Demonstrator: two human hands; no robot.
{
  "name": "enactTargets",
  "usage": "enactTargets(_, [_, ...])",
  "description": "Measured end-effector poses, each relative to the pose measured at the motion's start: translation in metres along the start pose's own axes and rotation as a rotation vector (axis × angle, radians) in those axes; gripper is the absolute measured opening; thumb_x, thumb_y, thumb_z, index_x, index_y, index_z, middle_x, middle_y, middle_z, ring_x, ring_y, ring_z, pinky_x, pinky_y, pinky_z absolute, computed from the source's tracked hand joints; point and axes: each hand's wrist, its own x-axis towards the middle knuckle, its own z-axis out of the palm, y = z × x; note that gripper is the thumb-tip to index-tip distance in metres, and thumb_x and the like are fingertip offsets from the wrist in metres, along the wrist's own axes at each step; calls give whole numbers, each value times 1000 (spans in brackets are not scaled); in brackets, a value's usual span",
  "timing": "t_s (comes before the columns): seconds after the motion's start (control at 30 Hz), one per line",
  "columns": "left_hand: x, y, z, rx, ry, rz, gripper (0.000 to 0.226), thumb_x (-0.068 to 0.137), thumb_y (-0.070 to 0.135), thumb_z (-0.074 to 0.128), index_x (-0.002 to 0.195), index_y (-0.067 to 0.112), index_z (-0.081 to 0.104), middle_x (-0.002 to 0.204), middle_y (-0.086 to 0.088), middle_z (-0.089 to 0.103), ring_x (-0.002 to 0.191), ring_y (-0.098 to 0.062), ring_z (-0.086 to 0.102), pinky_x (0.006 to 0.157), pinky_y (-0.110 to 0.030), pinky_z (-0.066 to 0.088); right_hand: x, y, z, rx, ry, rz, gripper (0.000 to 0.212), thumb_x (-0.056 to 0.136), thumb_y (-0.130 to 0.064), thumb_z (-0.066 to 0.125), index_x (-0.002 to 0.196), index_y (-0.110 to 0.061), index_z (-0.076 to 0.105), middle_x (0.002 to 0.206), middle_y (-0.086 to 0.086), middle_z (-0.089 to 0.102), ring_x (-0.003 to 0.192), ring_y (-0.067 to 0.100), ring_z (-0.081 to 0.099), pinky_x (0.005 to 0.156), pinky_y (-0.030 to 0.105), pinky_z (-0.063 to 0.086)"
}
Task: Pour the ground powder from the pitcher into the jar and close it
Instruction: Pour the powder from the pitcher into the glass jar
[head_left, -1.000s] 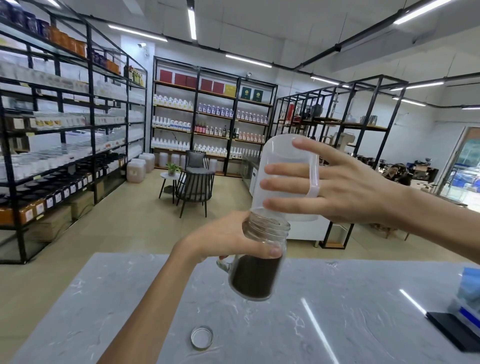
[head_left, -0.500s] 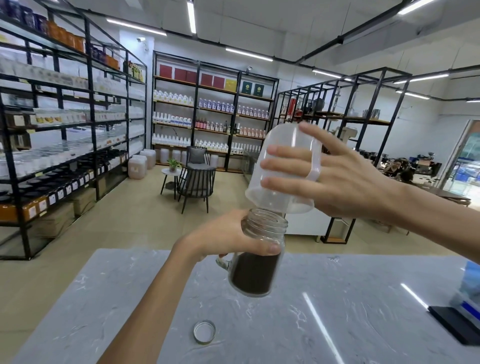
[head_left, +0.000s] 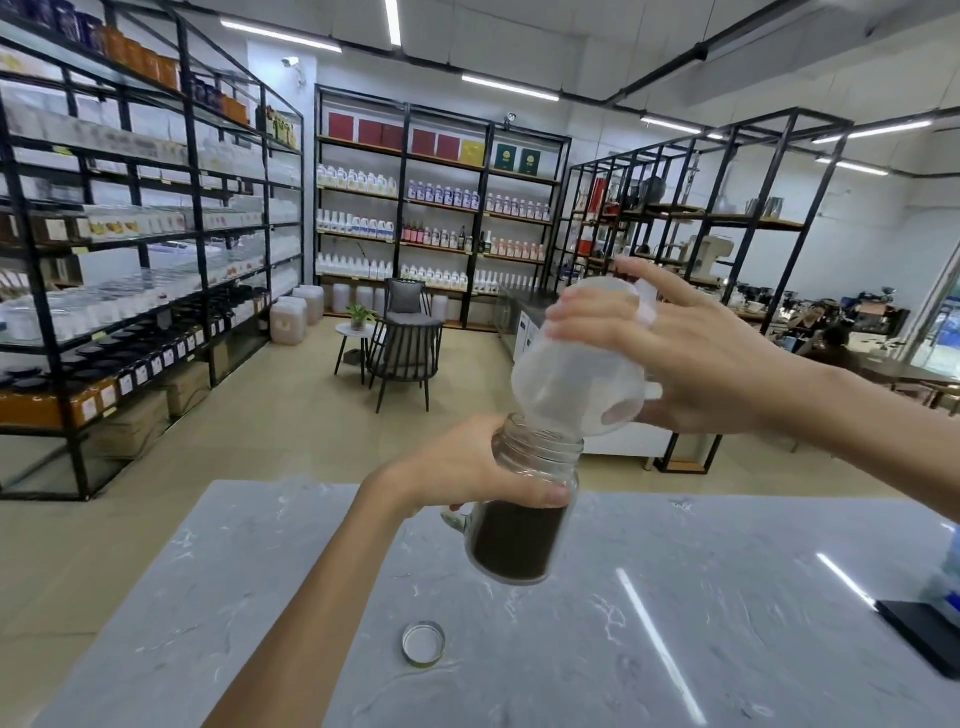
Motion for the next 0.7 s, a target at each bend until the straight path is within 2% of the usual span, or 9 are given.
enactTargets(0.07, [-5, -5, 4, -16, 22, 8, 53, 65, 48, 89, 111, 41, 65, 101, 23, 74, 90, 6, 69, 58, -16, 54, -8, -2, 6, 476, -36, 308, 99, 72, -57, 77, 151, -38, 21, 149, -21, 37, 140, -13, 24, 123, 32, 15])
enactTargets(0.1, [-9, -8, 8, -39, 44, 9, 53, 65, 44, 90, 111, 42, 65, 102, 24, 74, 90, 7, 68, 56, -11, 50, -14, -5, 13, 731, -37, 448, 104, 67, -58, 81, 149, -44, 20, 146, -27, 36, 135, -17, 29, 117, 28, 25])
enactTargets(0.17, [-23, -25, 23, -98, 143, -14, 60, 61, 41, 93, 114, 41, 64, 106, 21, 74, 96, 6, 68, 68, -14, 53, -30, -18, 29, 1048, -8, 637, 108, 59, -56, 87, 144, -49, 22, 138, -33, 37, 126, -13, 40, 107, 24, 34])
enactTargets(0.23, [-44, -51, 48, -149, 303, -72, 70, 54, 48, 93, 116, 41, 62, 109, 21, 73, 102, 2, 68, 84, -27, 55, -50, -38, 54, 1175, 27, 741, 107, 57, -48, 90, 142, -45, 26, 136, -25, 43, 129, -3, 44, 107, 26, 36])
enactTargets(0.33, [-78, -91, 106, -75, 413, -173, 79, 47, 58, 91, 117, 48, 56, 108, 28, 70, 102, 5, 66, 90, -32, 54, -92, -88, 99, 1313, 72, 887, 101, 57, -33, 90, 141, -35, 33, 136, -2, 52, 131, 13, 48, 110, 41, 40])
enactTargets(0.37, [-86, -101, 124, -71, 393, -197, 79, 47, 57, 92, 117, 48, 55, 108, 29, 69, 101, 6, 66, 91, -34, 54, -107, -107, 112, 1361, 83, 950, 99, 57, -30, 89, 139, -35, 35, 136, -3, 54, 131, 12, 48, 111, 41, 40])
enactTargets(0.47, [-104, -129, 171, -179, 356, -248, 74, 52, 47, 94, 117, 43, 57, 108, 24, 72, 101, 4, 68, 93, -39, 55, -148, -171, 144, 1500, 125, 1179, 93, 57, -30, 88, 136, -41, 40, 138, -13, 56, 130, -3, 48, 100, 21, 47])
enactTargets(0.6, [-124, -152, 203, -155, 334, -299, 76, 53, 47, 94, 119, 42, 57, 112, 25, 71, 104, 5, 66, 89, -27, 53, -194, -248, 169, 1576, 111, 1389, 87, 63, -31, 86, 134, -48, 39, 143, -17, 52, 134, -1, 46, 107, 36, 39])
enactTargets(0.7, [-136, -162, 219, -48, 309, -306, 79, 51, 55, 92, 119, 51, 50, 118, 34, 63, 108, 13, 59, 88, -11, 46, -215, -297, 177, 1623, 73, 1498, 86, 67, -30, 86, 134, -49, 35, 146, -13, 46, 137, 3, 42, 108, 36, 39])
